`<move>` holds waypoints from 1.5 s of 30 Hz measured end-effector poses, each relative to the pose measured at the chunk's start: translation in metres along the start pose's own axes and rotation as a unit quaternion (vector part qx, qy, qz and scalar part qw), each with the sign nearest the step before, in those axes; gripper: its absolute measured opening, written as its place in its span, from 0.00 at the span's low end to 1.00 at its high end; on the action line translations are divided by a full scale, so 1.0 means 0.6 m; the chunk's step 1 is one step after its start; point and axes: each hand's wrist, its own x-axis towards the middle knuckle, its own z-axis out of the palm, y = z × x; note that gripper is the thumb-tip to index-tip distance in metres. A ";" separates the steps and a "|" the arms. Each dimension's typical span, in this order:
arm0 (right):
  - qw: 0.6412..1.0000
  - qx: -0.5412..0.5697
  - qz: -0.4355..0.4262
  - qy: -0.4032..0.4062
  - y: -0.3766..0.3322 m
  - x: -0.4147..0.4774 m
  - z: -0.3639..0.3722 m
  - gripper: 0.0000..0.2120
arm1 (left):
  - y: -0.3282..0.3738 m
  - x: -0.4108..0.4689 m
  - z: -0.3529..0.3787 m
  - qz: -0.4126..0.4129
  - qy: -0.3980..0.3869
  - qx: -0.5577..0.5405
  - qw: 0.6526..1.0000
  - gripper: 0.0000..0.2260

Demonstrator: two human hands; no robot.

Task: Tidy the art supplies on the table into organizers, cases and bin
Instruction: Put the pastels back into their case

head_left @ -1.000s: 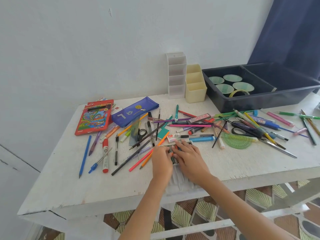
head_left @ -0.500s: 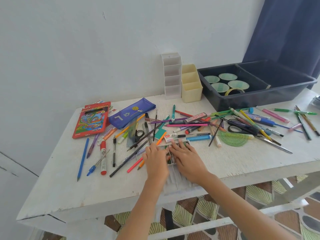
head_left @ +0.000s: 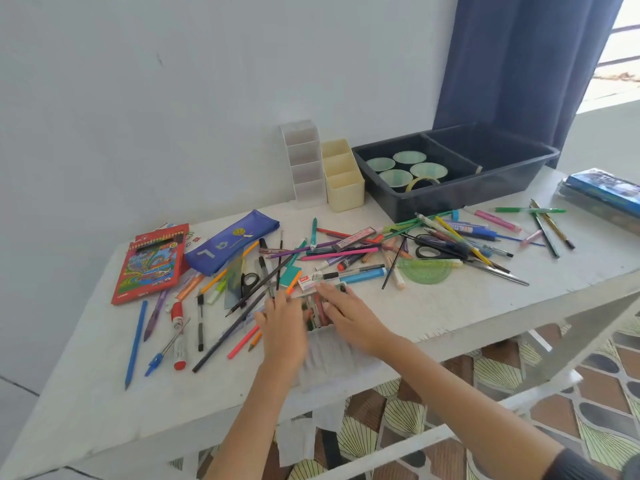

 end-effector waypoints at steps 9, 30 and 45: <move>0.971 0.085 0.069 0.214 0.059 -0.041 -0.089 0.15 | 0.108 0.019 -0.008 0.102 0.098 -0.260 0.955 0.11; 0.921 0.116 0.134 0.347 0.309 -0.082 -0.335 0.16 | 0.438 0.193 0.102 0.201 -0.008 -0.153 0.968 0.09; 0.927 -0.075 0.133 0.343 0.389 -0.067 -0.404 0.15 | 0.475 0.223 0.061 0.225 0.015 -0.117 0.967 0.09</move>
